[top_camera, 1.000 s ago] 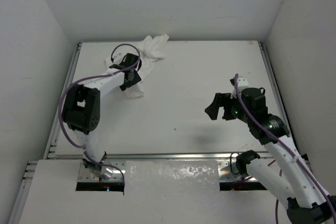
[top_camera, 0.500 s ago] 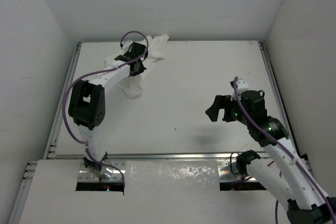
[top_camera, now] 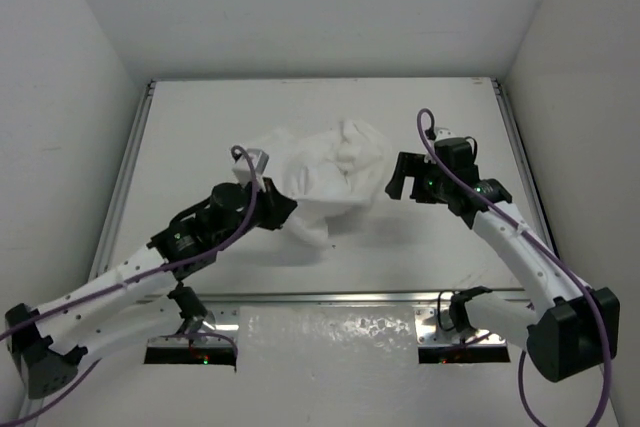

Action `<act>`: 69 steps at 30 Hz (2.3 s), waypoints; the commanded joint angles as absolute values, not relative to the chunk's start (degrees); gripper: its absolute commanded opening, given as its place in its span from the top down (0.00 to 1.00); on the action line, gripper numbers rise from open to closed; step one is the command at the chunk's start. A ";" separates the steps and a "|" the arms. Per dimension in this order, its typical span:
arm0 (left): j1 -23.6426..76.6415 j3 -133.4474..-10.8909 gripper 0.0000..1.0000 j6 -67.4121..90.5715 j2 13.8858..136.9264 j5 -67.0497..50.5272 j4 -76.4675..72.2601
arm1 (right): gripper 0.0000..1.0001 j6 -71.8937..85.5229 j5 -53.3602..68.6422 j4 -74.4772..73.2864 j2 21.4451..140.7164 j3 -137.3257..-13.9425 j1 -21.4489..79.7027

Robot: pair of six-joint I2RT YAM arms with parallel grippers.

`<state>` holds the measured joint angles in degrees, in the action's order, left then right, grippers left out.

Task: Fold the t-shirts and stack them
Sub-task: Move the tshirt to the center of the board, then flatten out the tshirt

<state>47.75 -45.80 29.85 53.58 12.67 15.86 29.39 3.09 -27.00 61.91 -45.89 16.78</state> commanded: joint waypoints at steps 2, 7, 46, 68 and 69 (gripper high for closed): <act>49.81 -33.68 0.94 31.37 51.92 -3.15 10.02 | 0.01 31.55 0.36 -22.33 63.72 -47.90 15.47; 59.67 -34.54 0.95 32.78 58.45 3.78 13.28 | 0.01 32.08 -2.98 -21.97 67.22 -47.37 15.38; 20.40 -79.98 0.41 37.18 113.12 29.10 25.32 | 1.00 26.54 0.80 -17.40 87.63 -57.92 14.06; 15.47 -89.75 0.95 31.38 127.00 11.18 20.06 | 0.83 32.61 -2.19 -20.21 89.13 -52.91 7.91; 15.47 -89.56 1.00 30.85 127.26 8.29 19.17 | 0.79 33.30 -3.59 -20.65 88.08 -52.30 7.74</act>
<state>15.66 -92.01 32.77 126.37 17.06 22.55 31.40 -2.61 -21.87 92.09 -53.19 8.56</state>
